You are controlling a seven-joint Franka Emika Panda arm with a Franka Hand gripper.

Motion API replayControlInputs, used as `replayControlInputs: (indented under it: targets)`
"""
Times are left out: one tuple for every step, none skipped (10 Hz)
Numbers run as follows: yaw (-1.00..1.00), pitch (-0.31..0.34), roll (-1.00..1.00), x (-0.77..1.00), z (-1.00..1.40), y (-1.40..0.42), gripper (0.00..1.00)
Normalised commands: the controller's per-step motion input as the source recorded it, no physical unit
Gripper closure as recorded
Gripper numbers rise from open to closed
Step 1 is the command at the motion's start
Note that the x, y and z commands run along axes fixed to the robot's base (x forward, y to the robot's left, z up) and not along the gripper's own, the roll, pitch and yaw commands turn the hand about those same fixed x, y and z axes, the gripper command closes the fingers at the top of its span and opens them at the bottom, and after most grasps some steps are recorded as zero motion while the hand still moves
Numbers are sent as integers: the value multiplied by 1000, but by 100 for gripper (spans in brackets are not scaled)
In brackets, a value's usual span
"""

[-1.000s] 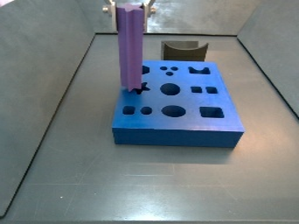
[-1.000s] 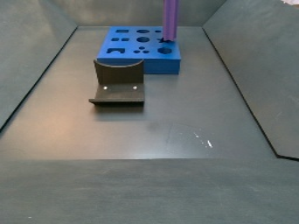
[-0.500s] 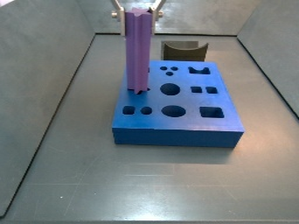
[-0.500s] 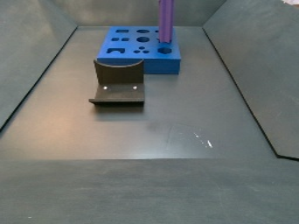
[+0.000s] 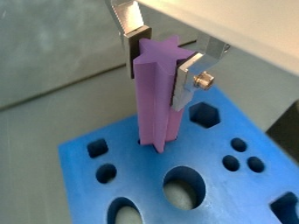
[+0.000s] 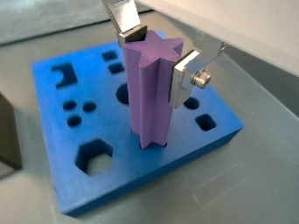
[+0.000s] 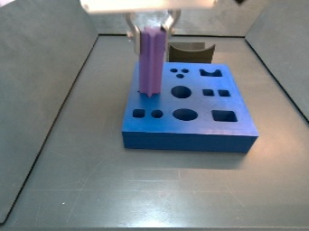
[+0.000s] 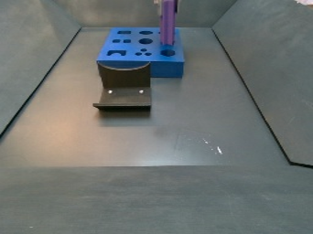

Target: Insert the star object.

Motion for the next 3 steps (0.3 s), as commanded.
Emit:
replayControlInputs:
  targets:
    - [571, -290, 76, 0, -577, -320, 100]
    - [174, -307, 0, -120, -266, -151, 100]
    - [0, 0, 0, 0, 0, 0, 100]
